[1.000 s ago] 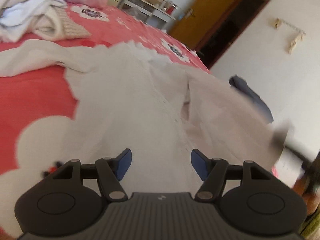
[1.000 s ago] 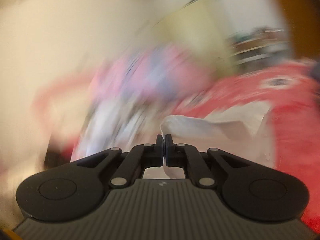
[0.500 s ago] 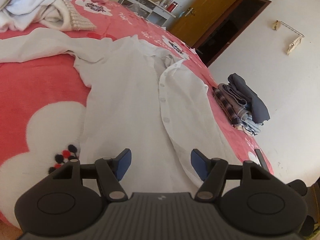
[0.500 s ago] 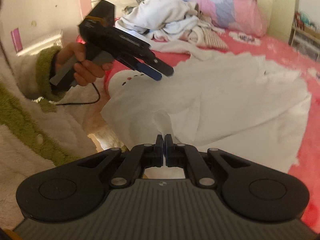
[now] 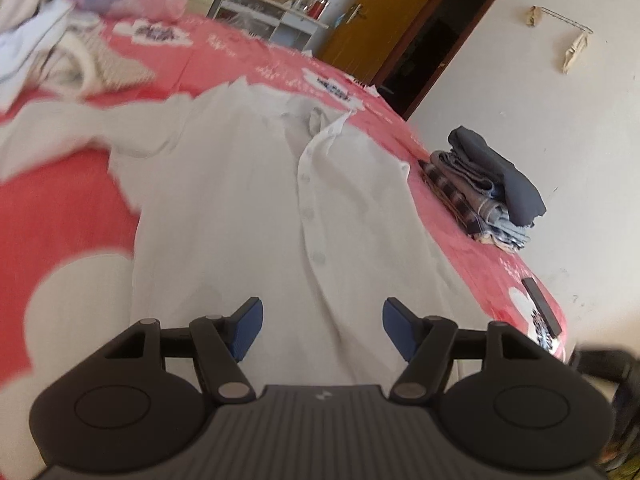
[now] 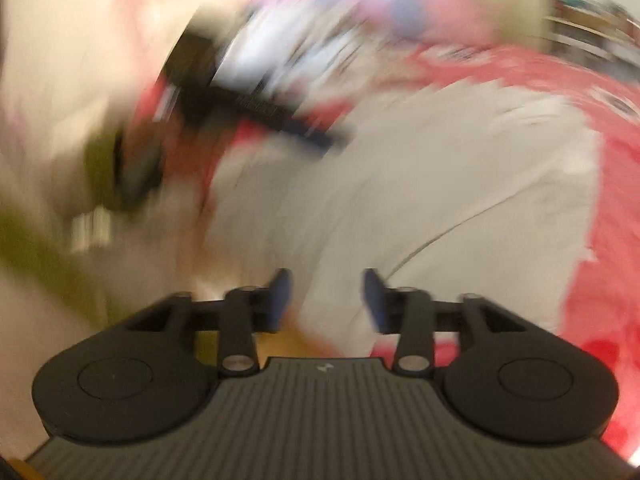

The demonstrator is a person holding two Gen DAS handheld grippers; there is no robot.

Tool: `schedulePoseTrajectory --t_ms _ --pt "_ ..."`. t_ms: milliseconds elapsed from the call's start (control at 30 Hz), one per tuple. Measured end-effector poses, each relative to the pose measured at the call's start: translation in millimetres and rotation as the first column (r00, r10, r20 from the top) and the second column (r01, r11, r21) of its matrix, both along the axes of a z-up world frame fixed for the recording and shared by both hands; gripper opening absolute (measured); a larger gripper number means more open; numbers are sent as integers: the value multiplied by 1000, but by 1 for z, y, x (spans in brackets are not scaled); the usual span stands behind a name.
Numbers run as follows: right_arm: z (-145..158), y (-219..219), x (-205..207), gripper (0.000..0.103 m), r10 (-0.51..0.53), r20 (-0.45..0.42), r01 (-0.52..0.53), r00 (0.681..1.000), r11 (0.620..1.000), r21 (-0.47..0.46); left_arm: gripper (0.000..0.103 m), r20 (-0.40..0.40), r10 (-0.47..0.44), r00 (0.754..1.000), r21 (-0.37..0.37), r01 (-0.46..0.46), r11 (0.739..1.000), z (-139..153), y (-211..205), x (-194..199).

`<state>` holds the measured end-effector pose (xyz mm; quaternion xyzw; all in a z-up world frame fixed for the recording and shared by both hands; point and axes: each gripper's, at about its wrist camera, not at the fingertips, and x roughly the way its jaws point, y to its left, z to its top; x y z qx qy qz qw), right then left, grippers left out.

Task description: Fold clothes

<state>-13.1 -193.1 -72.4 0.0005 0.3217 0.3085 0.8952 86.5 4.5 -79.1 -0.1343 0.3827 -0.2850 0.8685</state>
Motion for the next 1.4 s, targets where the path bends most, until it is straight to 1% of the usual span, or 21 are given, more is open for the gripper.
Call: schedulePoseTrajectory --t_ms 67,100,133,200,267,300,367,433,500,567,633,733,800,867,967,1033,1100,1200,1267,1333,1400 --pt "16 -30 20 62 -159 2 157 987 979 132 68 25 -5 1000 25 5 1000 7 -9 11" --pt "24 -44 31 67 -241 -6 238 970 953 187 69 34 -13 999 36 12 999 10 -14 18" --pt "28 -53 43 70 -292 -9 287 956 935 209 69 44 -21 999 47 19 999 12 -19 25" --pt "37 -70 66 86 -389 -17 381 921 890 249 70 59 -31 998 63 27 998 16 -29 41" --pt "42 -81 89 92 -436 -6 422 900 867 265 71 76 -39 996 78 33 996 19 -40 59" --pt "44 -84 104 97 -444 0 427 896 862 272 71 85 -42 995 84 35 996 20 -45 69" --pt "47 -90 135 102 -463 16 440 886 852 285 71 107 -50 993 111 38 993 22 -59 93" --pt "49 -94 165 102 -519 52 485 853 825 290 71 139 -47 989 129 29 991 25 -71 119" --pt "52 -103 206 102 -542 65 504 838 814 289 71 167 -33 985 143 9 990 26 -80 145" --pt "52 -112 246 102 -556 52 517 829 800 303 70 201 -11 979 160 -22 987 26 -89 173" --pt "46 -121 296 102 -578 -28 561 815 778 282 68 247 8 969 191 -57 980 26 -99 204" --pt "22 -134 374 102 -564 -238 611 791 746 265 62 327 4 945 251 -91 964 26 -116 251" --pt "-1 -140 415 102 -547 -326 632 771 722 283 59 372 -20 928 277 -90 957 26 -129 278" --pt "-26 -147 449 101 -557 -414 683 720 676 277 56 407 -46 912 295 -84 952 25 -142 305" --pt "-57 -159 480 98 -546 -529 744 650 599 296 52 371 -63 926 281 -48 959 19 -158 346" --pt "-70 -165 496 95 -521 -579 763 627 560 323 49 346 -76 935 303 -35 952 12 -170 368" --pt "-79 -169 507 83 -493 -606 764 624 547 343 43 325 -86 942 325 -26 945 4 -179 382" --pt "-84 -171 515 71 -447 -624 748 641 544 380 42 299 -99 949 339 -8 941 -7 -187 397" --pt "-85 -168 518 66 -440 -628 741 642 567 361 41 293 -100 951 345 -7 939 -13 -189 402" --pt "-87 -167 519 60 -435 -643 743 630 577 338 41 289 -95 953 344 -11 939 -17 -189 406" --pt "-88 -168 518 56 -430 -657 749 619 575 329 41 280 -88 956 336 -12 942 -20 -189 411"
